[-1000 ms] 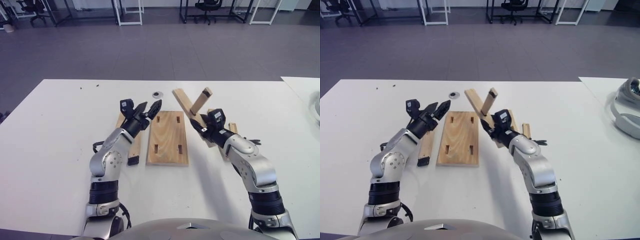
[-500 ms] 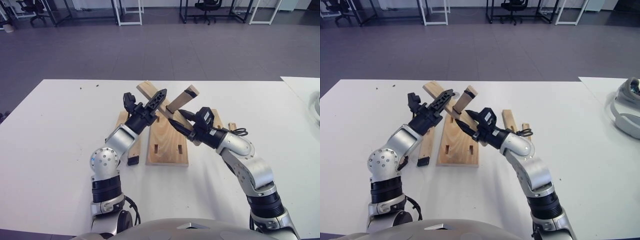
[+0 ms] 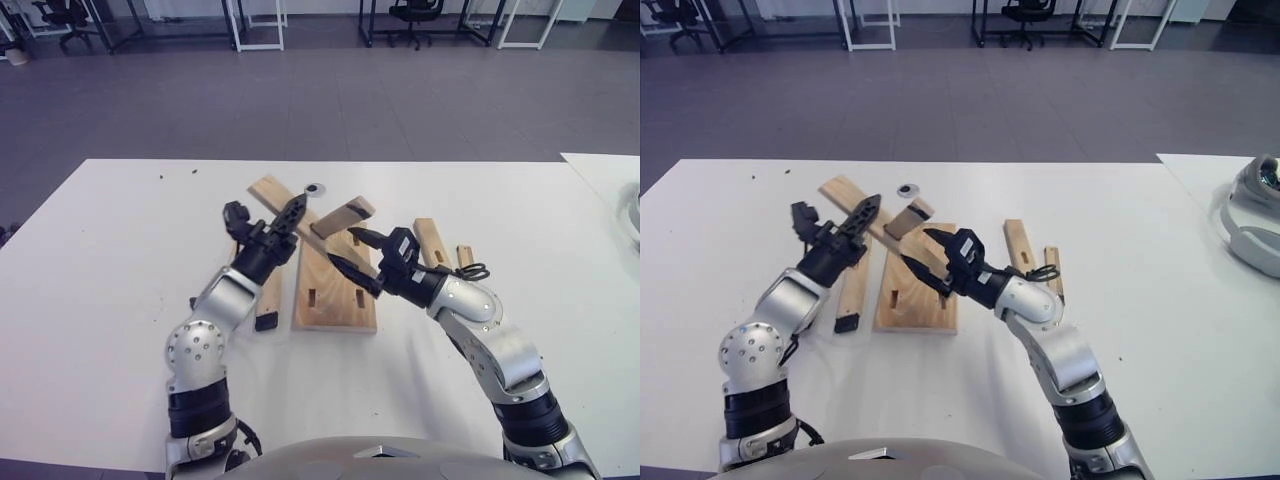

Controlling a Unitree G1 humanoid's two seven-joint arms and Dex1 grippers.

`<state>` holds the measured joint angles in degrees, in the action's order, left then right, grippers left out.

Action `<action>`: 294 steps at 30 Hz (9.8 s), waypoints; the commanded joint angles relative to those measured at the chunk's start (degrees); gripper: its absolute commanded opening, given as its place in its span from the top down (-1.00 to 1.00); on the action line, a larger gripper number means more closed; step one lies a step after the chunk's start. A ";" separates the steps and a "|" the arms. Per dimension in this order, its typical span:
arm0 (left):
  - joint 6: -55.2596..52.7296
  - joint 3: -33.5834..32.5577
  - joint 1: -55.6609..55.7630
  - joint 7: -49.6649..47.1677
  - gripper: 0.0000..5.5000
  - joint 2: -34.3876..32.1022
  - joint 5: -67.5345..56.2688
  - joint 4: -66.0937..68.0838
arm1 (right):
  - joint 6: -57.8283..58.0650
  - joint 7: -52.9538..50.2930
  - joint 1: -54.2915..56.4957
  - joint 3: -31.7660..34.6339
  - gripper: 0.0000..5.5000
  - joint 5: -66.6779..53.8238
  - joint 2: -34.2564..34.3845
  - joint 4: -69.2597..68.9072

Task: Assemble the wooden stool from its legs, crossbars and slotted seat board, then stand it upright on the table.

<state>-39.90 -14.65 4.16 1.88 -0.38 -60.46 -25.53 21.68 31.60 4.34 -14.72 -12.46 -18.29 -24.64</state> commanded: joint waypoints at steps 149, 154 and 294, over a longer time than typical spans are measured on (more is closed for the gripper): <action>22.81 25.60 -11.46 28.02 -0.96 -27.71 63.07 9.88 | 20.12 -42.35 -18.76 46.48 0.63 -64.42 9.72 -8.23; 21.14 24.18 -9.19 28.28 -0.96 -25.26 60.58 8.85 | 15.40 -46.06 -16.98 40.89 0.63 -54.54 7.13 -14.22; 27.96 19.32 -0.31 32.45 -0.96 -26.41 59.63 23.28 | 11.94 -16.97 -2.66 31.39 -0.56 -0.51 3.52 25.02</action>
<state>-10.81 4.70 4.49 34.84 -26.79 -0.53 -1.04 33.04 15.88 2.07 16.95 -13.19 -15.53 -0.75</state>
